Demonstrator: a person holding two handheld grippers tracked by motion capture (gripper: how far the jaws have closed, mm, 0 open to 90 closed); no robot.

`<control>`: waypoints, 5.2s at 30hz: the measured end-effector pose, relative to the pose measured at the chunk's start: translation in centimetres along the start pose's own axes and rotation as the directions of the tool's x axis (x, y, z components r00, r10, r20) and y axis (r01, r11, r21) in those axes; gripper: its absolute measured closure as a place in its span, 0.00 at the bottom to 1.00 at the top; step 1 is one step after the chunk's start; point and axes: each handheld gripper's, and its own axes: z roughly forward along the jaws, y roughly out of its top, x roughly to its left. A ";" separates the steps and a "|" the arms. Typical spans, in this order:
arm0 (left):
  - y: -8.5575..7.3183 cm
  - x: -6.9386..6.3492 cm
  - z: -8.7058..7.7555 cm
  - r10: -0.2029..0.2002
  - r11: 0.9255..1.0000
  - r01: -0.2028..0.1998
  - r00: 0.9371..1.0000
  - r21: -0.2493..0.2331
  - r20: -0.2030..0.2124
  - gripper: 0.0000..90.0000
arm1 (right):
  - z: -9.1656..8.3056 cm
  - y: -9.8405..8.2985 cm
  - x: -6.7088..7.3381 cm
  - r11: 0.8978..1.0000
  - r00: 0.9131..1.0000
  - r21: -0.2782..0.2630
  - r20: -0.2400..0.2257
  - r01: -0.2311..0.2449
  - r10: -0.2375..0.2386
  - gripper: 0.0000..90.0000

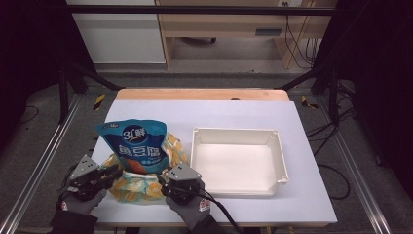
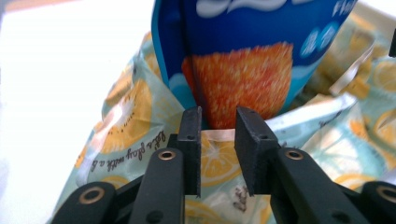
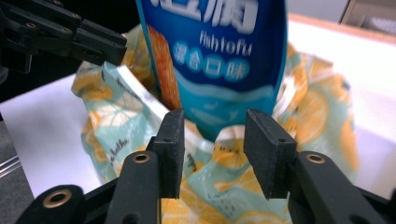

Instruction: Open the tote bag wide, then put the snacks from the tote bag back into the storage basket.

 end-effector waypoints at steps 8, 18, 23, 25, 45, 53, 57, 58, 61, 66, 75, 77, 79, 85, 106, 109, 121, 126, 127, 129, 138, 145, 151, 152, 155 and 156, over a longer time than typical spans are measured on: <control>1.0 -0.5 -1.3 0.000 0.998 0.000 1.000 -0.064 -0.001 0.71 | -1.7 1.6 -1.0 0.998 1.000 -0.066 -0.004 -0.001 0.001 0.60; 2.5 -0.4 -3.0 -0.008 0.992 0.008 1.000 -0.129 -0.005 0.61 | -3.2 3.1 -2.6 0.994 1.000 -0.106 -0.010 -0.014 0.013 0.54; 3.4 -0.3 -3.9 -0.003 0.988 0.002 1.000 -0.157 -0.008 0.58 | -3.8 4.0 -3.5 0.992 1.000 -0.124 -0.011 -0.024 0.023 0.52; 3.7 -0.3 -4.0 -0.002 0.986 0.000 1.000 -0.164 -0.009 0.57 | -4.1 4.3 -3.8 0.990 0.999 -0.134 -0.015 -0.038 0.036 0.51; 6.6 1.1 -4.5 -0.017 0.976 0.007 0.999 -0.220 -0.044 0.52 | -4.7 7.5 -4.9 0.988 1.000 -0.157 0.004 0.006 -0.006 0.49; 7.6 1.6 -4.2 -0.037 0.971 0.024 0.998 -0.238 -0.051 0.51 | -4.0 8.7 -4.8 0.988 1.000 -0.155 0.018 0.028 -0.025 0.49; 8.2 1.5 -4.0 -0.034 0.969 0.019 0.998 -0.245 -0.058 0.51 | -3.6 9.2 -4.7 0.987 1.000 -0.160 0.011 0.022 -0.020 0.49; 8.2 1.5 -4.0 -0.034 0.969 0.019 0.998 -0.245 -0.058 0.51 | -3.5 9.3 -4.7 0.986 1.000 -0.164 0.011 0.023 -0.021 0.50; 8.7 1.5 -3.8 -0.032 0.968 0.016 0.998 -0.249 -0.061 0.51 | -3.1 9.8 -4.8 0.986 1.000 -0.166 0.000 0.015 -0.015 0.50; 9.0 1.5 -3.5 -0.028 0.969 0.010 0.997 -0.249 -0.069 0.51 | -2.3 10.3 -4.6 0.986 1.000 -0.166 0.000 0.017 -0.017 0.54; 9.0 1.9 -3.1 -0.032 0.970 0.018 0.998 -0.242 -0.054 0.58 | -1.3 10.4 -4.7 0.987 1.000 -0.162 0.000 0.023 -0.023 0.66; 8.9 1.8 -3.1 -0.037 0.970 0.024 0.998 -0.242 -0.050 0.60 | -1.2 10.4 -4.8 0.987 1.000 -0.161 -0.001 0.022 -0.023 0.68; 8.9 1.8 -3.1 -0.033 0.970 0.021 0.998 -0.241 -0.048 0.64 | -1.2 10.5 -4.8 0.988 1.000 -0.152 -0.003 0.024 -0.024 0.71; 8.9 1.8 -3.4 -0.038 0.969 0.027 0.998 -0.247 -0.041 0.76 | -1.0 11.0 -4.4 0.988 0.999 -0.147 -0.007 0.041 -0.043 0.78; 8.9 1.5 -3.5 -0.046 0.970 0.035 0.998 -0.240 -0.039 0.99 | -0.6 10.9 -4.6 0.991 1.000 -0.135 -0.020 0.018 -0.021 0.99; 8.9 1.4 -3.5 -0.050 0.969 0.038 0.998 -0.244 -0.044 1.00 | -0.6 10.9 -4.5 0.991 1.000 -0.133 -0.008 0.028 -0.029 1.00; 9.1 0.9 -3.8 -0.044 0.964 0.027 0.997 -0.264 -0.059 1.00 | -0.9 11.2 -4.4 0.991 1.000 -0.130 0.007 0.031 -0.031 1.00; 9.4 0.6 -4.5 -0.036 0.958 0.017 0.998 -0.288 -0.060 1.00 | -1.4 11.7 -4.4 0.989 0.999 -0.144 0.009 0.036 -0.035 1.00; 9.4 0.5 -4.6 -0.039 0.956 0.021 0.998 -0.293 -0.058 1.00 | -1.5 11.8 -4.4 0.988 0.999 -0.149 0.007 0.040 -0.039 1.00; 9.5 0.5 -4.8 -0.041 0.954 0.022 0.997 -0.298 -0.060 1.00 | -1.6 12.1 -4.2 0.987 0.999 -0.152 0.007 0.043 -0.043 1.00; 10.7 0.6 -6.0 -0.044 0.944 0.020 0.997 -0.330 -0.064 1.00 | -2.4 13.5 -3.7 0.982 0.998 -0.175 0.012 0.067 -0.066 1.00; 12.2 0.3 -7.1 -0.031 0.937 0.003 0.997 -0.350 -0.076 1.00 | -3.4 15.3 -3.5 0.977 0.996 -0.195 0.022 0.090 -0.087 1.00; 13.1 0.0 -8.0 -0.022 0.933 -0.009 0.996 -0.361 -0.082 1.00 | -4.1 16.3 -3.5 0.973 0.995 -0.210 0.025 0.099 -0.095 1.00; 13.3 0.0 -8.1 -0.021 0.932 -0.011 0.996 -0.363 -0.084 1.00 | -4.2 16.4 -3.4 0.972 0.995 -0.212 0.025 0.102 -0.099 1.00; 13.7 -0.1 -8.4 -0.023 0.927 -0.009 0.996 -0.374 -0.082 1.00 | -4.5 17.0 -3.3 0.969 0.993 -0.218 0.032 0.115 -0.111 1.00; 13.7 -0.1 -8.4 -0.023 0.927 -0.009 0.996 -0.374 -0.082 1.00 | -4.6 17.2 -3.2 0.969 0.993 -0.220 0.033 0.116 -0.112 1.00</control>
